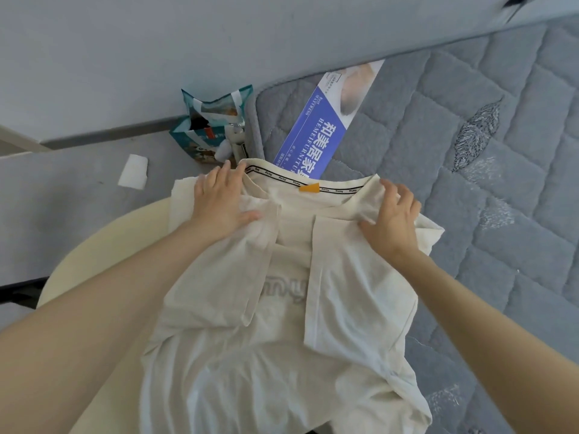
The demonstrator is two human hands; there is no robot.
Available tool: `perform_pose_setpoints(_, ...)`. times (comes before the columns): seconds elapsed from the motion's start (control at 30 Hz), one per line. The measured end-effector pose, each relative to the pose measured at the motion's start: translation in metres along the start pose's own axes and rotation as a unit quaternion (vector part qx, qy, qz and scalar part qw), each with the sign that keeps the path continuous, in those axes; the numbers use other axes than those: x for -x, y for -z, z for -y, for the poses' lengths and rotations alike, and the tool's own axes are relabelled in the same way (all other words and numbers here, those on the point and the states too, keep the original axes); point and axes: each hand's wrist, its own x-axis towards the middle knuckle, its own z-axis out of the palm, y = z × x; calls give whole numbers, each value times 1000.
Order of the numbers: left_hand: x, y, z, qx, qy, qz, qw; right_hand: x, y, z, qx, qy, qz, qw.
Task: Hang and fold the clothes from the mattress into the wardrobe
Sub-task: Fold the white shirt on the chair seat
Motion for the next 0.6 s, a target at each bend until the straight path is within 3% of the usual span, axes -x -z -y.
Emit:
perform_pose_setpoints(0.1,-13,-7,-2,2,6,35,999,-9,0,1,-91,-76,44,992)
perform_pose_setpoints(0.27,-28,-8,-8,-13,14,34,999,-11,-4,-3,-73,-90,37,993)
perform_pose_setpoints(0.43,-18,4,-4,-23,-73,-56,996,2,3,-5,-96,-97,20,990)
perform_pose_setpoints(0.6,0,34,2,30,-74,-147,986,14,19,6,-129,-81,-57,987)
